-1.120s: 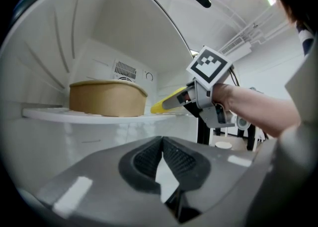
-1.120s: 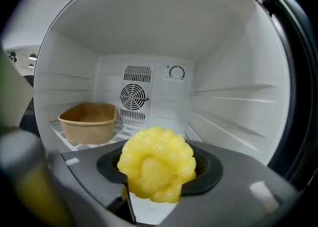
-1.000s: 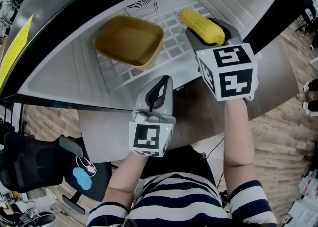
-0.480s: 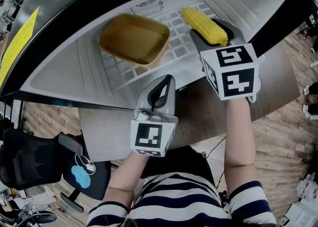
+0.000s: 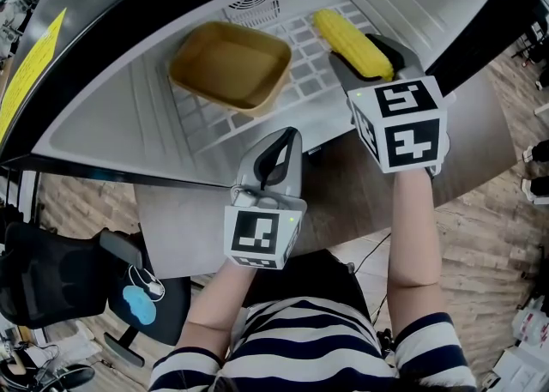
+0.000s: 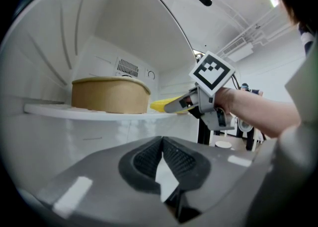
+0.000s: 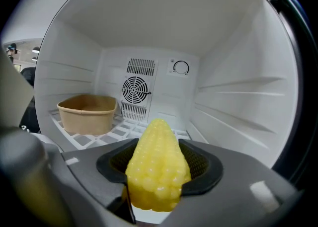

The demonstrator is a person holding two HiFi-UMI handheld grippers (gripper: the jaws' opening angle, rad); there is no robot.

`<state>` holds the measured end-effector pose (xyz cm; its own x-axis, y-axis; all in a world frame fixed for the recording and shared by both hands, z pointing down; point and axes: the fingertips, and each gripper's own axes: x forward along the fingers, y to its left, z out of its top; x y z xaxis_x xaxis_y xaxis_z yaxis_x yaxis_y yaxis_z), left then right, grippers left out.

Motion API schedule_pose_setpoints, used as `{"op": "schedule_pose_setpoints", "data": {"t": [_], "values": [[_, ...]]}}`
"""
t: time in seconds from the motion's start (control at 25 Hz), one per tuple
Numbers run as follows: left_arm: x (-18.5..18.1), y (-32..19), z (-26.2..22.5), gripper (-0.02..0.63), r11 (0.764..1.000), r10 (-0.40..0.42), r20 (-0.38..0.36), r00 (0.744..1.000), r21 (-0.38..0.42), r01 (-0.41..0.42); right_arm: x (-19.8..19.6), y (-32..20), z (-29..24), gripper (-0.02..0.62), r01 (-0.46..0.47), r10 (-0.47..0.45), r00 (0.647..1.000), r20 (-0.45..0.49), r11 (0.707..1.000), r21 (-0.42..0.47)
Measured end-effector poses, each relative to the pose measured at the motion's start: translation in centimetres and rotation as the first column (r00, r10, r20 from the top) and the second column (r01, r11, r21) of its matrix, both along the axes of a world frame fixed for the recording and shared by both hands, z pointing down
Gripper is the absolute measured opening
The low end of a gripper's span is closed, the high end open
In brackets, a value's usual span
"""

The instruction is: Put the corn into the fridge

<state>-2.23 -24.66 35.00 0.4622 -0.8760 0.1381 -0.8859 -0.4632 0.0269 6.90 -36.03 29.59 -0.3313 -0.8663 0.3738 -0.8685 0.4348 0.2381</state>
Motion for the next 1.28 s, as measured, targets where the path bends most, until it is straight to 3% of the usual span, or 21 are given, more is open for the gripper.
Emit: {"op": "schedule_pose_setpoints", "data": {"t": [0.32,0.84,1.28], "values": [[-0.4,0.2,-0.1,0.0,1.0,-0.008,-0.005,1.0,-0.005,0.008,0.2,0.4,-0.7,0.276,-0.011,0.01,1.0,0.02,0.998,0.057],[-0.3,0.8,0.0,0.0,1.0,0.004,-0.017,1.0,-0.01,-0.004,2.2,3.5,-1.3,0.276,-0.06,0.044,0.988,0.151,0.993,0.103],[-0.4,1.7,-0.1,0.0,1.0,0.017,-0.007,1.0,-0.014,-0.017,3.9,6.7,-0.6,0.218,-0.112,0.083,0.971,0.223,0.986,0.121]]}}
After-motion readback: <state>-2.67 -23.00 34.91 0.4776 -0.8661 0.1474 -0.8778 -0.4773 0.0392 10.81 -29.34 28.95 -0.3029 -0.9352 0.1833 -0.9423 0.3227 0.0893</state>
